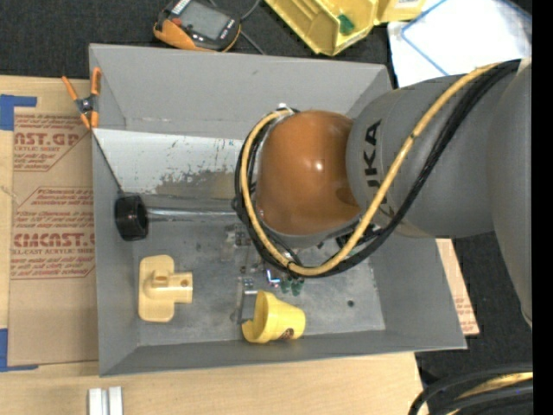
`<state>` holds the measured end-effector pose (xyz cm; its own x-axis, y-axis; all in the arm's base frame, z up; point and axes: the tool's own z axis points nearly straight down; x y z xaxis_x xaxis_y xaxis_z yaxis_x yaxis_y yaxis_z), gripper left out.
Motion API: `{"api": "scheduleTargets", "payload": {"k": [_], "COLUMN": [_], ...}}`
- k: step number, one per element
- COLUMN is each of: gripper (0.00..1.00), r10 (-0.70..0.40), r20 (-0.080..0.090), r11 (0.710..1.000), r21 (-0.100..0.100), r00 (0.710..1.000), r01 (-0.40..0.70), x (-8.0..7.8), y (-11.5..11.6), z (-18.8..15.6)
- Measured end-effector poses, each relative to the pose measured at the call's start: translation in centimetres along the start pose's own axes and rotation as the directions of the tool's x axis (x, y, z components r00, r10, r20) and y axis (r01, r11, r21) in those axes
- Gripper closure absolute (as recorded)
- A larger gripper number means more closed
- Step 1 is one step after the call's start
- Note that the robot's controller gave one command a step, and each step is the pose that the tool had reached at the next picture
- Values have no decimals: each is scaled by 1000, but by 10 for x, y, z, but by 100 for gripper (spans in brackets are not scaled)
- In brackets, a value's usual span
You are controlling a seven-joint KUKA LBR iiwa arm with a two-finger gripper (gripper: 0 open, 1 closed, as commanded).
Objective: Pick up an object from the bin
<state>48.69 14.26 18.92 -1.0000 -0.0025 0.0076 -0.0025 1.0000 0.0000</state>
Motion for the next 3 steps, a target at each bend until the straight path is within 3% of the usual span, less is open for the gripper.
{"api": "scheduleTargets", "payload": {"k": [1, 2, 3], "gripper": [0, 0, 0], "r10": [2, 58, -59], "r20": [8, 5, 17], "r11": [1000, 998, 998], "r21": [-1, -4, -2], "r00": [1000, 998, 998], "r01": [-2, -58, 59], "x": [-2, -15, -1], "y": [-1, 75, 84], "z": [-4, 123, 78]}}
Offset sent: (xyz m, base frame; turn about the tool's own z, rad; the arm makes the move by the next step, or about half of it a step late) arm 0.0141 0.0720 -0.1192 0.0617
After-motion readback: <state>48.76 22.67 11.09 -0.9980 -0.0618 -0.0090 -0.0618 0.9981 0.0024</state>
